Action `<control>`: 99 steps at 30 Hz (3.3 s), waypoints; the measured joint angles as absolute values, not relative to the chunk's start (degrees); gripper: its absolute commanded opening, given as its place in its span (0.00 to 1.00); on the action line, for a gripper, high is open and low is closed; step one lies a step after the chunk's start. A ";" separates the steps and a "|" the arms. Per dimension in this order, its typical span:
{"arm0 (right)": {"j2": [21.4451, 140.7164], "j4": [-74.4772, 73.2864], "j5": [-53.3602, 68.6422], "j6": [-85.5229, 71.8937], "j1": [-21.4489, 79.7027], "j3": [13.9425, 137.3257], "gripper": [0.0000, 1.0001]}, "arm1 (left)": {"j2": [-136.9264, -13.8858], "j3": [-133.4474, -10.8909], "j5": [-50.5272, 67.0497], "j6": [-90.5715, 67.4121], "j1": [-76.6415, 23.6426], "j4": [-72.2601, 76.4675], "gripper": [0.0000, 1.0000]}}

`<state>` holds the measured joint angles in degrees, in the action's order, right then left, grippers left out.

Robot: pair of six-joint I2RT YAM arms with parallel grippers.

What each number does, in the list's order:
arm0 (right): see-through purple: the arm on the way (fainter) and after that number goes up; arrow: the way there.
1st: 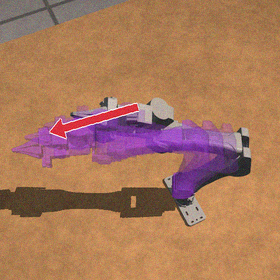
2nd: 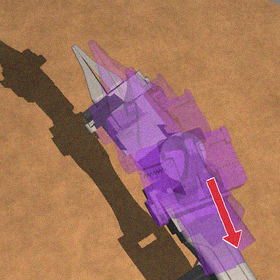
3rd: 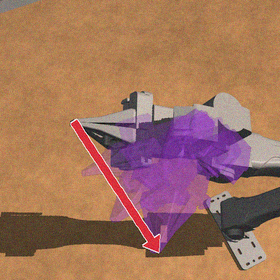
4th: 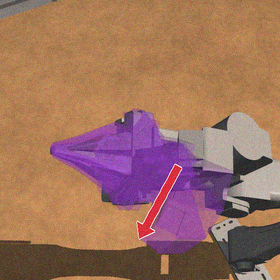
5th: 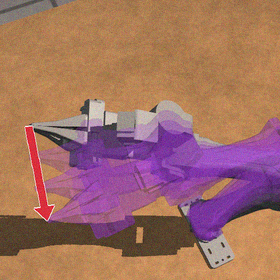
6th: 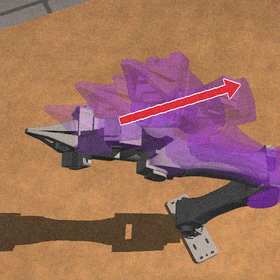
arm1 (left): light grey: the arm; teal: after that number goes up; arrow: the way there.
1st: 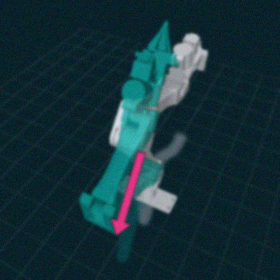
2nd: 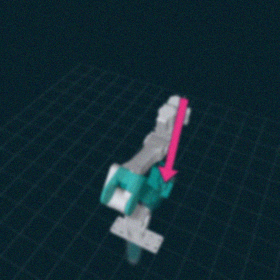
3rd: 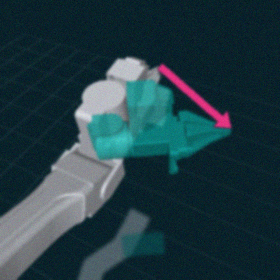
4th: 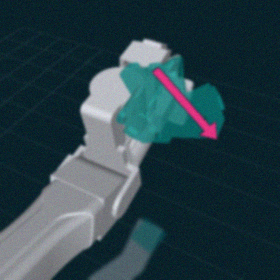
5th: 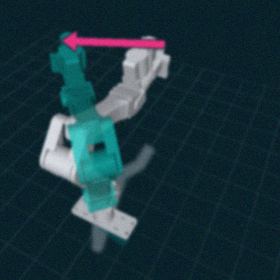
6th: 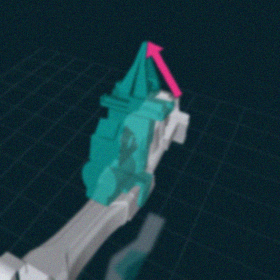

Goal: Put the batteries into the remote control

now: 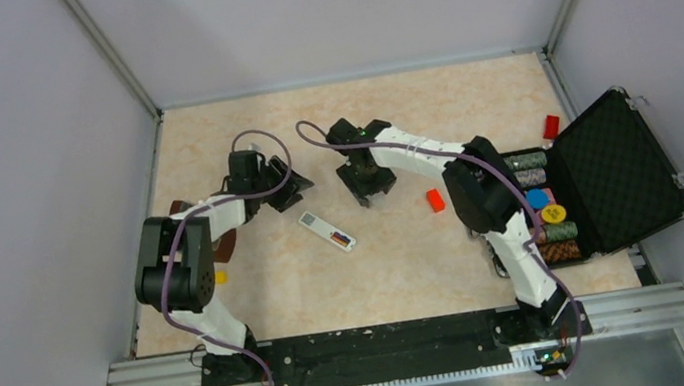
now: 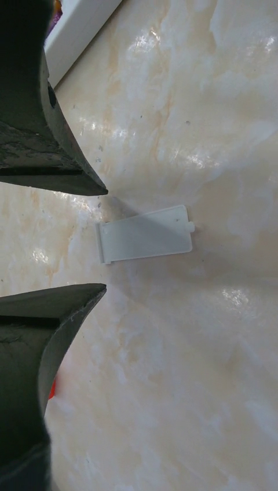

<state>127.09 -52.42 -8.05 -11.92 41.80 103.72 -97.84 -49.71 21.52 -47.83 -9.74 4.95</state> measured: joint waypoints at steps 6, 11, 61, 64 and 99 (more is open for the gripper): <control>128.84 -54.02 -6.24 -11.79 41.19 105.91 0.43 | -97.86 -50.06 21.54 -47.70 -8.99 4.84 0.57; 129.51 -55.09 -5.45 -11.81 40.56 106.32 0.48 | -97.89 -50.50 21.63 -47.68 -8.71 4.80 0.57; 122.80 -50.04 7.88 -11.97 38.46 103.74 0.25 | -106.54 -50.96 36.05 -55.05 -12.10 21.15 0.63; 122.80 -49.28 9.74 -11.99 38.46 103.74 0.25 | -106.56 -50.96 37.32 -56.03 -12.67 24.38 0.63; 121.99 -43.18 18.02 -18.17 38.44 102.24 0.57 | -109.23 -56.93 37.39 -52.01 -15.38 13.82 0.00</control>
<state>121.99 -43.18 18.02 -18.17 38.44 102.24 -109.23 -56.93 37.39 -52.01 -15.38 13.82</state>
